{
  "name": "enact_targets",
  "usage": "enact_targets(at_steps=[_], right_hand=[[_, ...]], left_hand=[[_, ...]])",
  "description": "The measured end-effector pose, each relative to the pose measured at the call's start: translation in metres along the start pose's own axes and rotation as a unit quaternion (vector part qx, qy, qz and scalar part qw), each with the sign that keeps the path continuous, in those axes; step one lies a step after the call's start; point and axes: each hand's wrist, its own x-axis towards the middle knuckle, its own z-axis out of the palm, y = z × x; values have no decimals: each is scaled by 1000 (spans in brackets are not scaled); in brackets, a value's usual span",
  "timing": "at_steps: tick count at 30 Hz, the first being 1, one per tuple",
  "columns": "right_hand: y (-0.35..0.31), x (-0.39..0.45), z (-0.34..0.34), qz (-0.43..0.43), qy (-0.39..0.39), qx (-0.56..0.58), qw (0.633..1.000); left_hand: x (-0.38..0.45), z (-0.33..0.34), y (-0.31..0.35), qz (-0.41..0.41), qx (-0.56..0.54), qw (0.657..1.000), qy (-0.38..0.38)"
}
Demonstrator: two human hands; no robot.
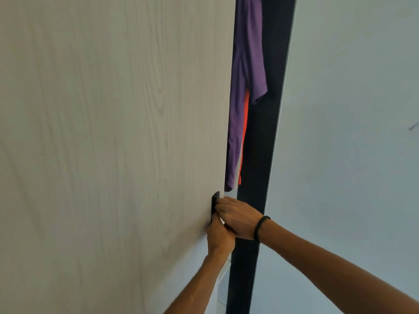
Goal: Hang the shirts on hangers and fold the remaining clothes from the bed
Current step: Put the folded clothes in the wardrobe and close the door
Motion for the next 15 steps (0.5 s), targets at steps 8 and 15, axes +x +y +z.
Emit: enact_targets(at_steps=[8, 15], right_hand=[[73, 24, -17, 277, 338, 321, 840], [77, 86, -28, 265, 245, 695, 622]], left_hand=[[29, 23, 5, -10, 108, 992, 62], [39, 31, 11, -67, 104, 987, 106]])
